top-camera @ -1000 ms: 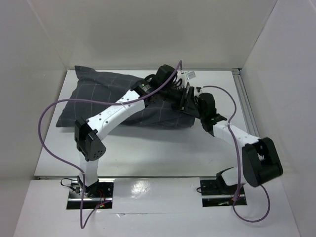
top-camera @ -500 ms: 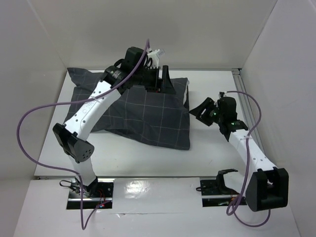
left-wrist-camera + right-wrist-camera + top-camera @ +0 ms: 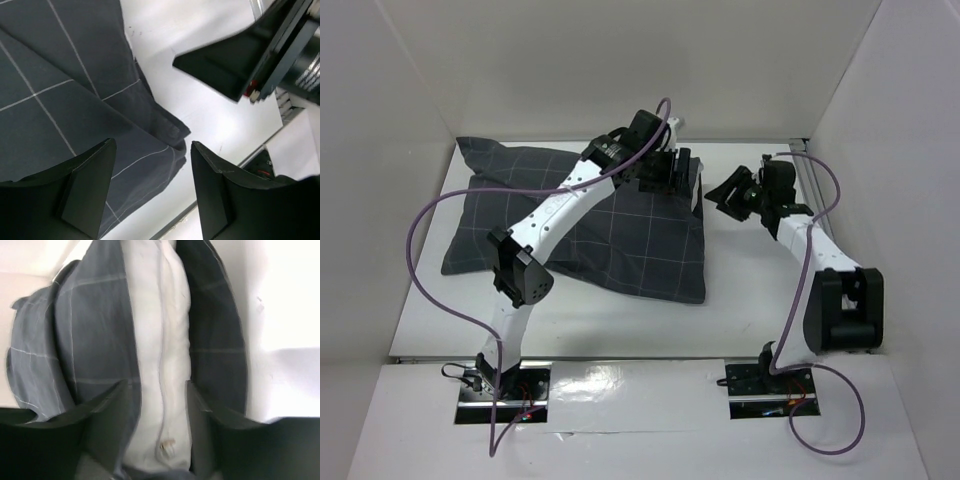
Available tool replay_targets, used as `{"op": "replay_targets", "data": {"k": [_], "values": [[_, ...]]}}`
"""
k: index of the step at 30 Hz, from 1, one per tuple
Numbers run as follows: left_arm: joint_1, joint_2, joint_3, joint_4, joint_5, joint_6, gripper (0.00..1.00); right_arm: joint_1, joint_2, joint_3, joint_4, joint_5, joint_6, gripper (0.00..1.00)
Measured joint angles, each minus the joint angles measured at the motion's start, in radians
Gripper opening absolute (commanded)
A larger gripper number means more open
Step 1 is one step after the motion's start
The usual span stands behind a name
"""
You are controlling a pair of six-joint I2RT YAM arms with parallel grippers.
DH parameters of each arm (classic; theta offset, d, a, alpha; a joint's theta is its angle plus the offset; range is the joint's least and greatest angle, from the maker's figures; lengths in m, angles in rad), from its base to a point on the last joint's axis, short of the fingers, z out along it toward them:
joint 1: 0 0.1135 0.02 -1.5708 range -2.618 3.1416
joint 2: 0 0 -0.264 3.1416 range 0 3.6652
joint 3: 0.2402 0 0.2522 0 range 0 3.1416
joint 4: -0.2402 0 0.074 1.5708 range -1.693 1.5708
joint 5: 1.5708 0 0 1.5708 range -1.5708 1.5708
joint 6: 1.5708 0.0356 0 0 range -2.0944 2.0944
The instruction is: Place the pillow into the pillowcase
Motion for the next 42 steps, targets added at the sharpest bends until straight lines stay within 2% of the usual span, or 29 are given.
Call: {"op": "replay_targets", "data": {"k": [1,2,9,11,12,15,19,20,21,23,29,31,33,42], "values": [[-0.002,0.001,-0.004,0.0,-0.012,0.0,0.73,-0.004,0.027,0.014,0.021,-0.016,0.003,0.66],[-0.002,0.0,-0.008,-0.001,-0.023,0.0,0.73,-0.006,0.056,0.032,0.038,-0.035,0.005,0.68],[0.003,-0.029,-0.075,0.002,-0.074,0.003,0.73,0.004,0.249,0.167,0.13,-0.141,0.011,0.69],[0.003,-0.032,-0.078,0.001,-0.084,0.004,0.73,0.014,0.285,0.209,0.137,-0.157,0.006,0.67],[0.003,-0.033,-0.078,0.002,-0.09,0.01,0.73,0.021,0.3,0.228,0.138,-0.163,0.003,0.65],[0.003,-0.037,-0.078,0.002,-0.101,0.023,0.73,0.044,0.337,0.274,0.147,-0.188,-0.008,0.49],[0.003,-0.042,-0.078,0.002,-0.109,0.026,0.75,0.069,0.361,0.304,0.14,-0.203,-0.025,0.45],[0.003,-0.043,-0.078,0.002,-0.11,0.027,0.75,0.073,0.362,0.308,0.133,-0.203,-0.034,0.39],[0.003,-0.043,-0.078,0.002,-0.111,0.028,0.75,0.076,0.362,0.313,0.128,-0.204,-0.041,0.27],[0.003,-0.043,-0.078,0.002,-0.111,0.03,0.75,0.076,0.362,0.322,0.123,-0.207,-0.055,0.16],[0.002,-0.043,-0.078,0.001,-0.111,0.05,0.76,0.076,0.345,0.335,0.078,-0.202,-0.085,0.14],[0.002,-0.043,-0.078,0.001,-0.111,0.051,0.76,0.076,0.321,0.335,0.051,-0.197,-0.101,0.09],[0.001,-0.043,-0.077,0.001,-0.111,0.053,0.76,0.076,0.291,0.336,0.036,-0.196,-0.114,0.0],[-0.016,-0.042,-0.063,0.0,-0.111,0.055,0.79,0.076,0.245,0.349,0.022,-0.214,-0.134,0.0]]}}
